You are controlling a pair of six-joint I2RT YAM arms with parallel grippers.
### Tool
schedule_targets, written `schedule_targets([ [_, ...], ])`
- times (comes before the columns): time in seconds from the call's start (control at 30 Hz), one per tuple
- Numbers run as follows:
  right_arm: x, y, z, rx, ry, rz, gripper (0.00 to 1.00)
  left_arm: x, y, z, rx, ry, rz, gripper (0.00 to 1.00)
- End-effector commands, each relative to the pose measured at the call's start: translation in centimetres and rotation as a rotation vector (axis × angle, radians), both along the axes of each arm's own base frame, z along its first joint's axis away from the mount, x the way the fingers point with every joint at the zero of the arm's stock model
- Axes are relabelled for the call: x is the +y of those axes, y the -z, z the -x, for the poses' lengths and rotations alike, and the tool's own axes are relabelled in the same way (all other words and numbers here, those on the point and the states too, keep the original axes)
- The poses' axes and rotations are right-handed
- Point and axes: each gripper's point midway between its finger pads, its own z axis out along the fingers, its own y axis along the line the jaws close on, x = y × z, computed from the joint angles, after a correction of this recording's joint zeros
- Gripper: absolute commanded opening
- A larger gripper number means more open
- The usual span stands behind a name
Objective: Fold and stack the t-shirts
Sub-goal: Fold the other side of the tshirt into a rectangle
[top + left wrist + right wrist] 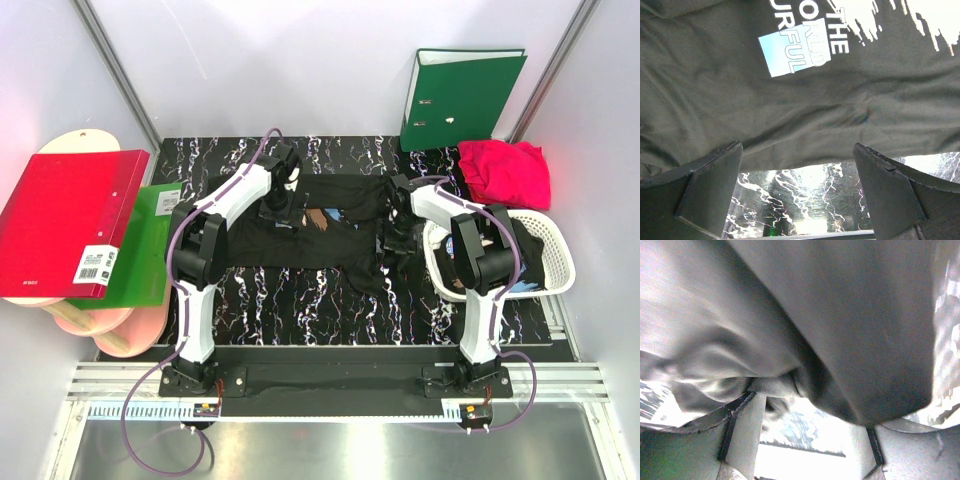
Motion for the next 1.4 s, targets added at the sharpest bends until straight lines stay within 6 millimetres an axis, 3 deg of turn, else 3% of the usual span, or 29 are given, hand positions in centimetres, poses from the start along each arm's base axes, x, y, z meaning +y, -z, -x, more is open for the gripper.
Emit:
schedule_targets([
  [0.0,2.3,-1.8,-6.3,-0.267,-0.005,-0.098,0.65,-0.2,-0.5,-0.2,-0.019,0.013,0.000,0.99],
  [0.17,2.7,0.2,-6.5,-0.232,0.005,-0.104,0.62,-0.4,-0.2,-0.2,-0.009,0.015,0.008,0.99],
  [0.2,2.9,0.5,-6.5,-0.227,0.003,-0.110,0.43,-0.4,-0.2,-0.1,-0.006,0.015,0.006,0.99],
  [0.3,3.2,1.1,-6.5,-0.211,0.003,-0.126,0.10,-0.3,-0.2,-0.1,-0.007,0.017,0.004,0.99],
  [0.4,3.5,-0.8,-6.8,-0.246,0.002,-0.150,0.00,-0.2,-0.2,0.0,-0.006,0.017,0.002,0.99],
  [0.5,3.5,-3.2,-6.6,-0.284,0.004,-0.164,0.00,-0.3,0.0,0.0,-0.001,0.016,0.002,0.99],
  [0.6,3.0,-5.3,-5.0,-0.270,0.000,-0.165,0.00,-0.4,0.2,-0.1,0.004,0.015,0.004,0.99],
  [0.83,1.2,-9.4,1.4,-0.168,0.012,-0.159,0.00,-0.6,0.2,-0.3,0.000,0.016,0.010,0.99],
  [1.0,-0.5,-9.4,5.4,-0.040,0.013,-0.097,0.00,-0.9,0.5,-0.3,0.009,0.018,0.020,0.99],
  [1.13,-1.8,-8.4,7.4,0.046,0.004,-0.033,0.00,-1.0,0.5,-0.2,0.014,0.018,0.026,0.99],
  [1.17,-2.2,-8.0,7.7,0.064,-0.001,-0.008,0.05,-1.0,0.4,-0.2,0.012,0.018,0.027,0.99],
  [1.2,-2.7,-7.8,8.2,0.088,-0.004,0.017,0.35,-1.1,0.4,-0.2,0.011,0.020,0.028,0.99],
  [1.3,-3.1,-7.6,7.7,0.066,-0.016,0.040,0.71,-1.0,0.3,-0.1,0.010,0.021,0.026,0.99],
  [1.33,-3.1,-8.1,7.6,0.042,-0.018,0.037,0.83,-1.1,0.3,0.0,0.013,0.023,0.025,0.99],
  [1.37,-3.0,-8.5,7.2,0.024,-0.021,0.029,0.85,-1.0,0.3,0.0,0.011,0.022,0.024,0.99],
])
